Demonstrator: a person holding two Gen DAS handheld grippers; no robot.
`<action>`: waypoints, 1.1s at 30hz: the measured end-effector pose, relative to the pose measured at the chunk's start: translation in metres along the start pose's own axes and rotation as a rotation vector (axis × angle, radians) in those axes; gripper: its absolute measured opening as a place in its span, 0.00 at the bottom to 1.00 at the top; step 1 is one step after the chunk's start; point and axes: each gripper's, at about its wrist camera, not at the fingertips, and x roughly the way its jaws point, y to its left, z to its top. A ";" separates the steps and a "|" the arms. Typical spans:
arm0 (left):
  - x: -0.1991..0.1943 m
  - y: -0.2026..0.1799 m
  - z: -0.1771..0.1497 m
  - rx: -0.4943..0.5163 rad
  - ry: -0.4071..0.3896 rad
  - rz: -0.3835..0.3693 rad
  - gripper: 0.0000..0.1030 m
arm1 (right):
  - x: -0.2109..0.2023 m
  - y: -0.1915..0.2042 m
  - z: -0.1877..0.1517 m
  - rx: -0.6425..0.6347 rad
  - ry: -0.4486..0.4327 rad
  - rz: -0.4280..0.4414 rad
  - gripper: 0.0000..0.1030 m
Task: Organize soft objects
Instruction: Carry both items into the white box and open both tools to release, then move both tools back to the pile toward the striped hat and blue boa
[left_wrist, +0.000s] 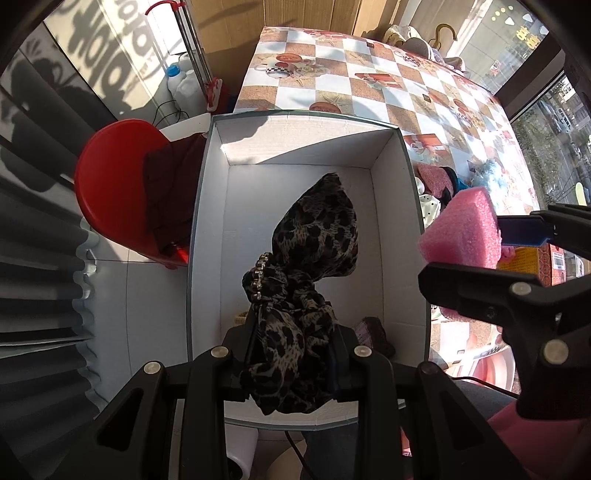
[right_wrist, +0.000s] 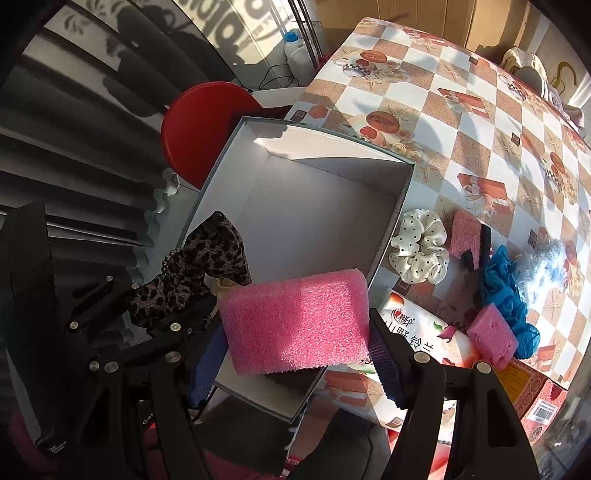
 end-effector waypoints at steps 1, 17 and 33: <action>0.001 0.001 0.000 -0.001 0.008 -0.003 0.31 | 0.002 0.002 0.001 -0.008 0.002 0.000 0.70; 0.000 0.003 0.001 -0.025 -0.003 -0.012 0.84 | 0.001 -0.001 0.002 0.009 -0.006 0.082 0.90; -0.019 -0.010 0.020 -0.028 -0.095 -0.135 1.00 | -0.033 -0.040 -0.015 0.166 -0.118 0.044 1.00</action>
